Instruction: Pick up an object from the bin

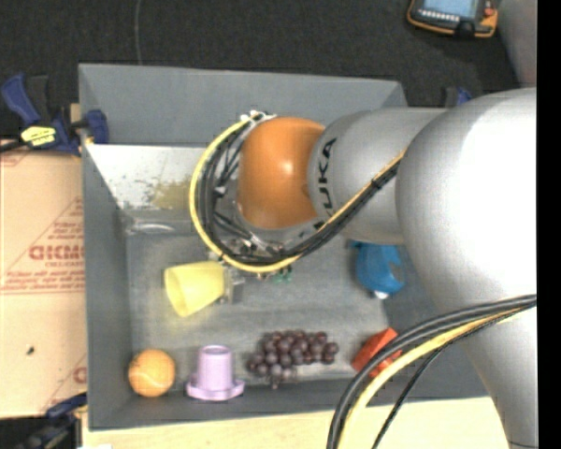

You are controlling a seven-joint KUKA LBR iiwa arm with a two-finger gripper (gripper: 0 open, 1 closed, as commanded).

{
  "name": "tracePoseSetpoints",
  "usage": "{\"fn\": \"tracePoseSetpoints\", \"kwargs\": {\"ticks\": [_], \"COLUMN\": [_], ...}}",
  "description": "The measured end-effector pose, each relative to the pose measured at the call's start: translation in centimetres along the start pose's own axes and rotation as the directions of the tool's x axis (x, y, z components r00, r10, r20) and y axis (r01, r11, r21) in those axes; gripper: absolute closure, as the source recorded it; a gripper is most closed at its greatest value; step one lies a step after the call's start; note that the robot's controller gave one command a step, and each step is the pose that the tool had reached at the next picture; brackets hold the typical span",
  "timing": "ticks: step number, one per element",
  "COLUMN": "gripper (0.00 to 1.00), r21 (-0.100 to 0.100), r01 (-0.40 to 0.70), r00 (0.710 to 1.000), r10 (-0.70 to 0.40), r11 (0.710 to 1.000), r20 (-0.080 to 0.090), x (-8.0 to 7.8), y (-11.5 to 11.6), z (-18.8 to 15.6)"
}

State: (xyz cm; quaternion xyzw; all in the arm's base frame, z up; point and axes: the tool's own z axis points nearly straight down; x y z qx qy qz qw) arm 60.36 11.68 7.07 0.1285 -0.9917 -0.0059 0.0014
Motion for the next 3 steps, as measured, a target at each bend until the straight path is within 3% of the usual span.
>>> {"fn": "tracePoseSetpoints", "kwargs": {"ticks": [1,2,3], "gripper": [0.0,1.0,1.0], "r21": [0.0,0.0,0.0], "r01": [0.0,-0.001,-0.001], "r00": [1.0,1.0,1.0], "r10": [0.0,0.001,0.001], "r11": [1.0,1.0,1.0], "r20": [0.0,0.0,0.0], "x": [0.0,0.0,0.0], "y": [0.0,0.01,0.02], "z": [0.0,0.0,0.0]}}
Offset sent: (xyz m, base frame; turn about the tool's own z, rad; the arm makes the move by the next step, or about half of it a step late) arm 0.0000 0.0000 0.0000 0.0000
